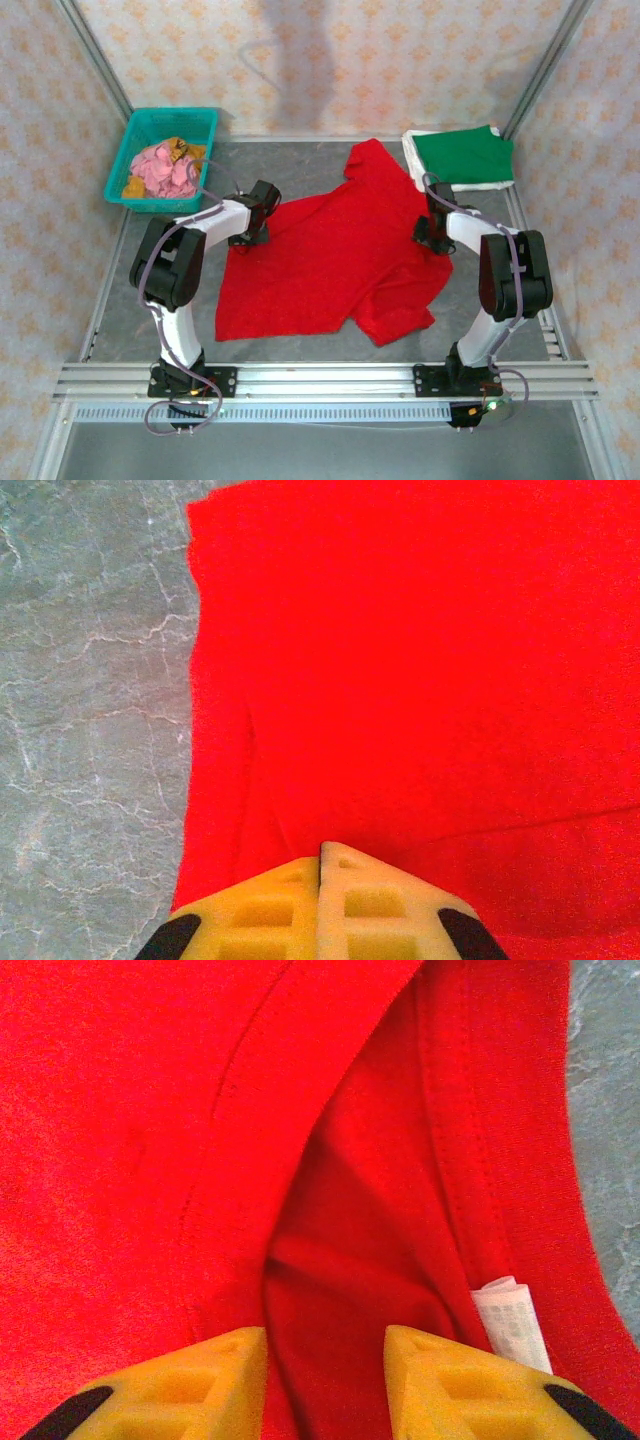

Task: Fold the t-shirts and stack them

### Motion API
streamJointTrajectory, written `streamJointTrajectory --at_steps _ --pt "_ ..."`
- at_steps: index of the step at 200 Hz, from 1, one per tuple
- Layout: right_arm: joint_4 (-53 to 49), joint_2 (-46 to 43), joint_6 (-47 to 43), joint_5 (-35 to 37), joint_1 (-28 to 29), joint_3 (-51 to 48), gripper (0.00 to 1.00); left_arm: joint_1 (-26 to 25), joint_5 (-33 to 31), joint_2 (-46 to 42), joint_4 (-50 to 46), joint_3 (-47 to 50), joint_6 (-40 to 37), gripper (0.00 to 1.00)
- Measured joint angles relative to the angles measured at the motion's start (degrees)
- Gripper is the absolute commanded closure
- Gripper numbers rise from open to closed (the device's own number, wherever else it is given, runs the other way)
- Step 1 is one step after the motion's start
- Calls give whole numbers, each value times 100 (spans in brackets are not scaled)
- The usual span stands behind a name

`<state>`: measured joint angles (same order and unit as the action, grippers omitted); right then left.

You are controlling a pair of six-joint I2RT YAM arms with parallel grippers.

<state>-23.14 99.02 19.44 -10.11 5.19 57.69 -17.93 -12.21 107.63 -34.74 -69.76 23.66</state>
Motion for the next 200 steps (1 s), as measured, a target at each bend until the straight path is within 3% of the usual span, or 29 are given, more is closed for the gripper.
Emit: streamJointTrajectory --at_steps 51,61,67,80,106,141,175,192,200 --pt "-42 -83 2 -2 0 4 64 155 -68 -297 -39 -273 2 100" --pt "-42 -87 2 -2 0 4 62 179 -55 -326 -42 -321 -9 73" --pt "-42 -87 4 -2 0 4 61 184 -17 -332 -39 -334 -11 64" --pt "-42 -87 2 -4 0 4 60 186 66 -334 -33 -319 28 56" --pt "-42 -87 2 -24 0 4 60 186 321 -330 138 -44 44 55" --pt "-44 -87 0 -26 0 4 60 186 629 -181 295 162 57 63" --pt "-44 -87 2 -28 0 4 60 186 728 -35 442 190 81 90" --pt "-44 -87 0 -44 0 4 60 186 721 24 461 186 26 100" --pt "-44 -87 2 -44 0 4 60 184 706 24 461 173 57 100"
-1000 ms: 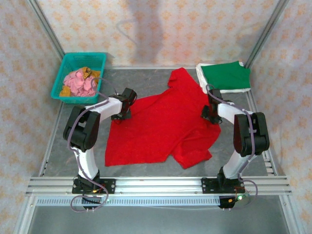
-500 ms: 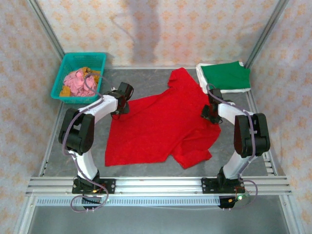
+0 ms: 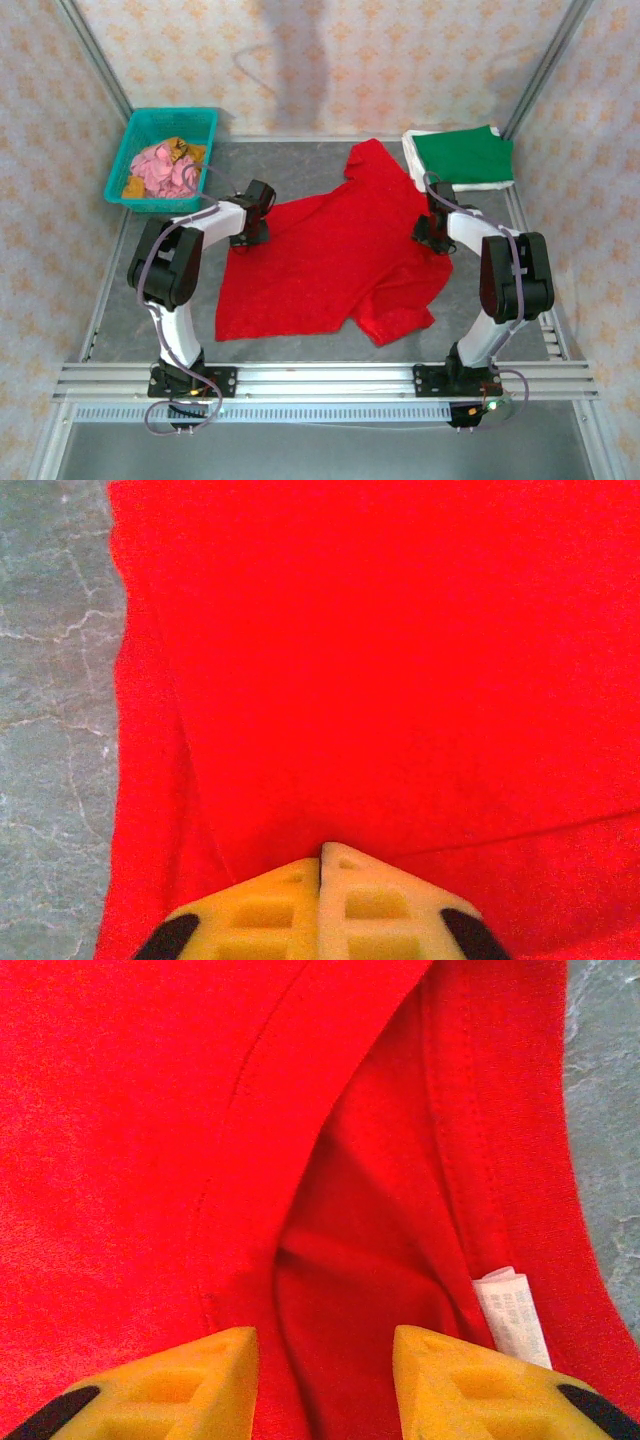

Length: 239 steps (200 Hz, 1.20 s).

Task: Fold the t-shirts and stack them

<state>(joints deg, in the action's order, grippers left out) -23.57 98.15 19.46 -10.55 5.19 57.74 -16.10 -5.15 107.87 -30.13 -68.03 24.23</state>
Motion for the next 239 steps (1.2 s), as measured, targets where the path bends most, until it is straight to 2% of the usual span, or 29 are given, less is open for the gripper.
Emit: streamJointTrajectory --at_steps 82,128,160,189,199,212,228,239 --pt "-68 -74 0 2 0 15 60 17 -192 -153 -31 -79 -7 100" --pt "-68 -83 -2 2 0 15 60 282 -302 -225 -50 -562 33 100" --pt "-68 -83 0 2 0 15 60 538 -380 -48 -166 -1384 33 100" --pt "-105 -83 0 7 0 37 60 874 -621 702 -291 -2640 59 100" --pt "-122 -83 0 7 0 63 60 1005 -702 1062 -415 -3134 81 76" --pt "-166 -83 0 9 0 114 59 1154 -857 1598 -645 -3823 98 61" --pt "-192 -107 0 26 0 155 59 1283 -1023 2079 -896 -4430 142 48" --pt "-247 -142 -2 35 0 177 57 1279 -1069 2177 -1082 -4647 140 45"
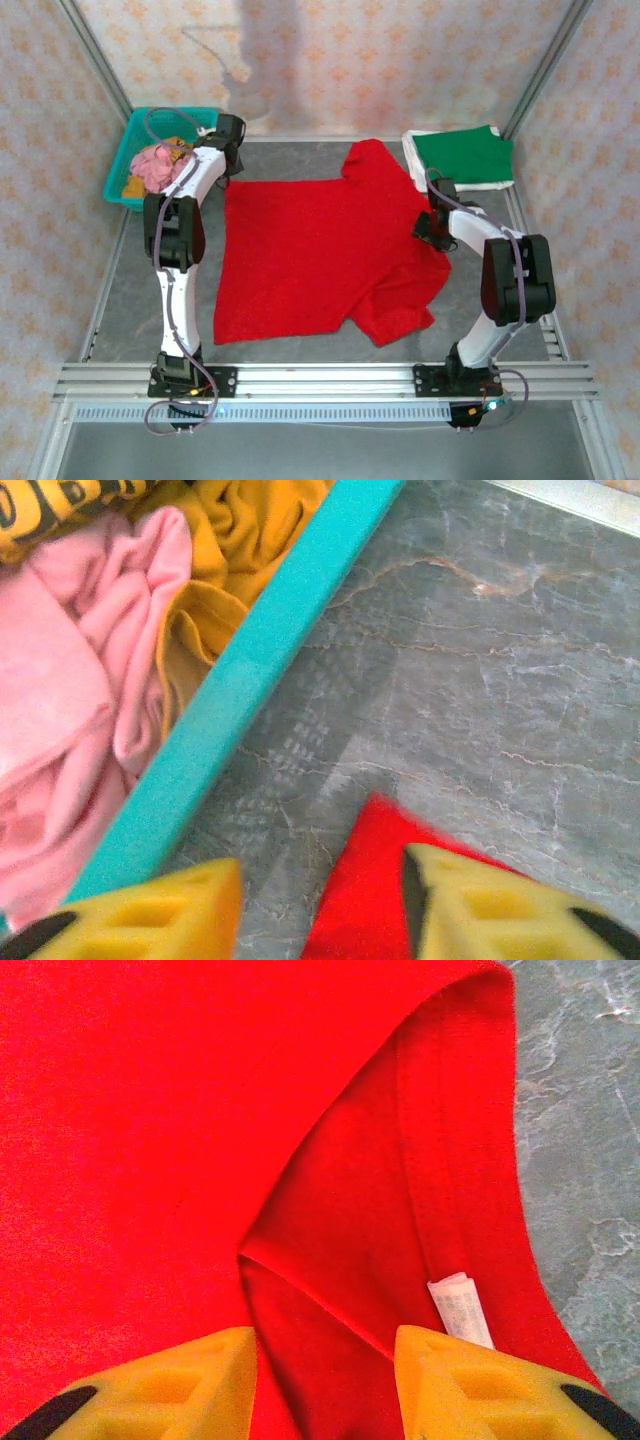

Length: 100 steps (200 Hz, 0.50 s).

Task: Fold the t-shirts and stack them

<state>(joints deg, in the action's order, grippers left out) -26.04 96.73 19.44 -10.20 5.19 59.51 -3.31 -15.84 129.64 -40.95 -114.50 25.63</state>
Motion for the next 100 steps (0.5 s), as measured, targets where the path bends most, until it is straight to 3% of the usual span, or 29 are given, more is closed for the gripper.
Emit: streamJointTrajectory --at_steps 37,81,100 --pt "-214 -212 -4 96 4 149 55 -177 -2 -328 -81 155 -26 44" --pt "-492 -232 -243 289 461 785 56 -844 549 -2245 306 2037 9 45" --pt "-621 164 -365 330 748 1464 56 -1064 833 -2623 584 2680 116 47"
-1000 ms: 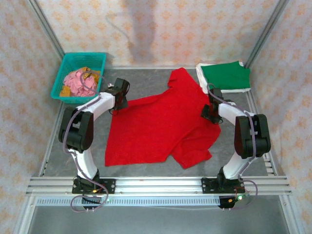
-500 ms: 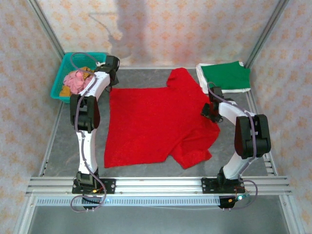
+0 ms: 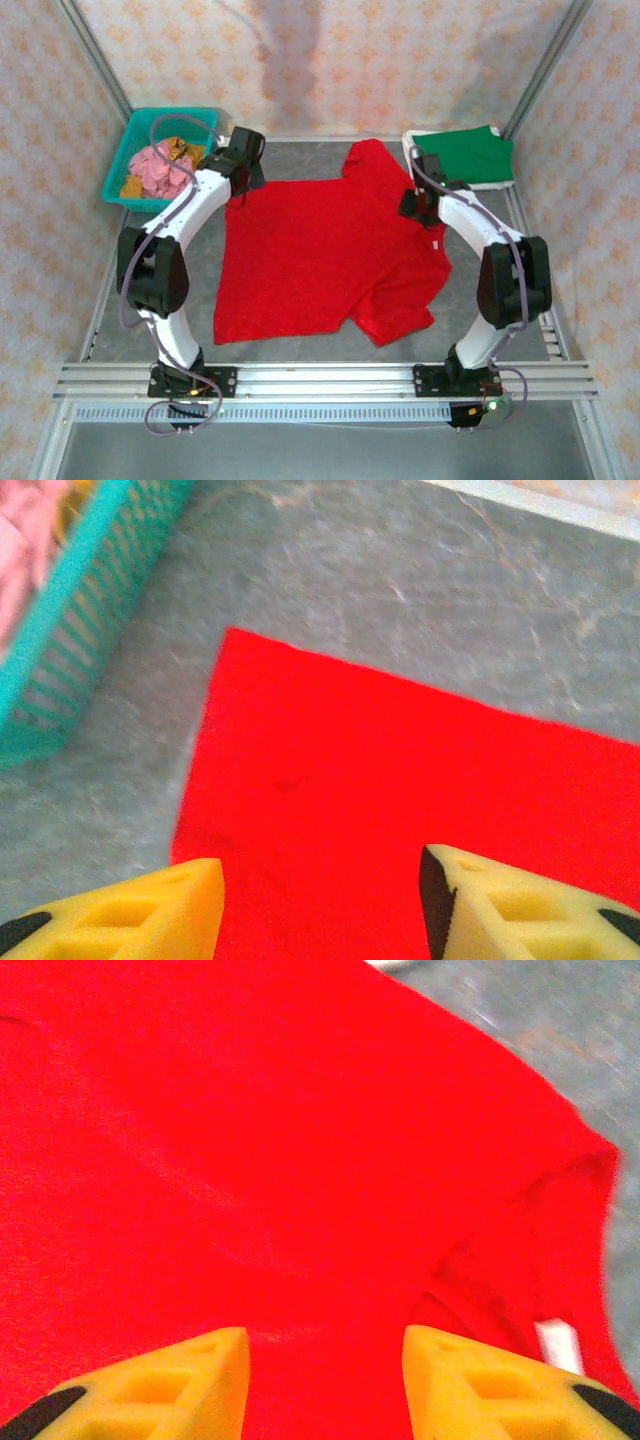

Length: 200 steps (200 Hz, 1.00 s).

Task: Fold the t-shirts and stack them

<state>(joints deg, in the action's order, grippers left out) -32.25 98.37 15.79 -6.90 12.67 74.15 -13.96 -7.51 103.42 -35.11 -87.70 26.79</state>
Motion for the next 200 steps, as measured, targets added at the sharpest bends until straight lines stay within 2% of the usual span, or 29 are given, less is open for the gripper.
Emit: streamJointTrajectory --at_steps 39,87,117,146,165,200 --pt "-118 1202 -111 68 269 1165 58 -57 411 466 262 957 192 50" --pt "-273 2461 -92 11 269 2159 61 149 726 1244 330 835 435 52" --pt "-334 3123 -42 -52 269 2741 62 431 907 1587 411 358 568 53" --pt "-417 3812 22 -219 251 3858 64 627 925 2085 382 -415 599 53" --pt "-549 4452 61 -297 236 4964 65 693 925 2514 234 -1137 597 53" --pt "-979 5939 66 -557 166 7576 63 710 907 3222 -136 -2382 595 51"
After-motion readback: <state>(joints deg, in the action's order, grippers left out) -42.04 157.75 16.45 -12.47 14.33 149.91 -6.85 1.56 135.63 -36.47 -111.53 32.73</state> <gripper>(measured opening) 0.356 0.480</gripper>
